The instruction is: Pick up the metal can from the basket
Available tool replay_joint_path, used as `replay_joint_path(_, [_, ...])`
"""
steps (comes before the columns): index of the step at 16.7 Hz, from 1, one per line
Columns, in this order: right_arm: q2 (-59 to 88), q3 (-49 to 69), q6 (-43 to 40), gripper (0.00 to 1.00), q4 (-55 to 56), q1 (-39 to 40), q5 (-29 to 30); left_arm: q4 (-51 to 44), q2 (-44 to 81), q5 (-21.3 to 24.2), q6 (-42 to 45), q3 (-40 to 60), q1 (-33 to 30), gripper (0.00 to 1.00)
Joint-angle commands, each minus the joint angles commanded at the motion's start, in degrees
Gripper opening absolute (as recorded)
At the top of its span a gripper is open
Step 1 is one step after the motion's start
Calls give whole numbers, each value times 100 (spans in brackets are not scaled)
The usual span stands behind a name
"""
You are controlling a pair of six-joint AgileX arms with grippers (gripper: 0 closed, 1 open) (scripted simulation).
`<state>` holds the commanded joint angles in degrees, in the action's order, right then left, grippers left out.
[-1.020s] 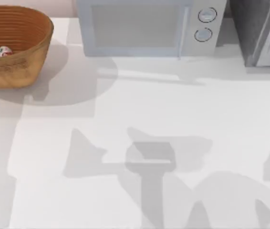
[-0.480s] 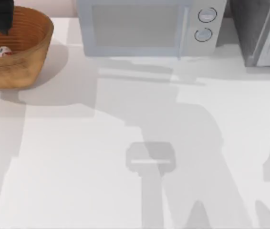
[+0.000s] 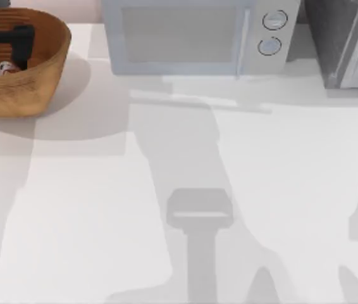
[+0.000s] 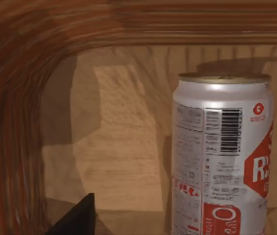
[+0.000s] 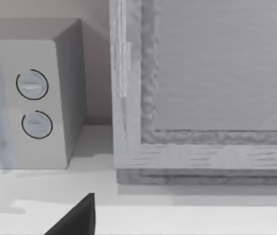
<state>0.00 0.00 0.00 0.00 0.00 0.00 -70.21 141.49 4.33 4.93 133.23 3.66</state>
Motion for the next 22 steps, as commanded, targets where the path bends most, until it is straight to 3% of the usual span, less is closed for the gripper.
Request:
replay_joint_path(6, [0,0,0,100,0,0,0,17,35,-2,-7,-4,-26,100])
replay_joint_path(12, [0,0,0,100,0,0,0,909,415,-1,-37,-491,-41,100])
replay_joint_path(16, [0,0,0,100,0,0,0,965,446,-1,-39,-531,-43,100])
replay_joint_path(22, [0,0,0,100,0,0,0,965,446,-1,-39,-531,-43,55])
